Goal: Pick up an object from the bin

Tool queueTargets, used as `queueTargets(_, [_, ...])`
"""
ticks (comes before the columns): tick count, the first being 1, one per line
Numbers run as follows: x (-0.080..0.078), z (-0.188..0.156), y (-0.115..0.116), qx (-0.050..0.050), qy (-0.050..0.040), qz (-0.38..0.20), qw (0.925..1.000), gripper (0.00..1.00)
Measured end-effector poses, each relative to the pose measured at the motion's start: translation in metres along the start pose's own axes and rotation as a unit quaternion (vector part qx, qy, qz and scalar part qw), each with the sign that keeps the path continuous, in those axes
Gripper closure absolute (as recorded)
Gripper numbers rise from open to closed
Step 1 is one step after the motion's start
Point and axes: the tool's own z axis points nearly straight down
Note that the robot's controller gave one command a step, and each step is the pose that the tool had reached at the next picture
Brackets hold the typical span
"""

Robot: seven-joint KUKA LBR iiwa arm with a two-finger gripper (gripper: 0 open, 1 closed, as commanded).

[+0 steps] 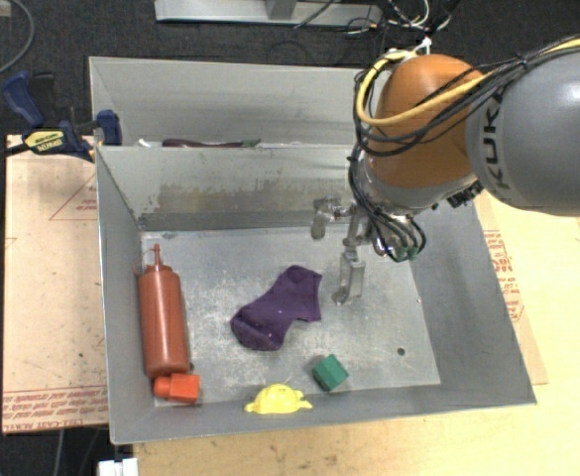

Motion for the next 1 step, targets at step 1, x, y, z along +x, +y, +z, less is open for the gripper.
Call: queueTargets(1, [-0.0002, 0.0256, 0.0527, -0.001, 0.0012, -0.077, 0.9970, 0.00])
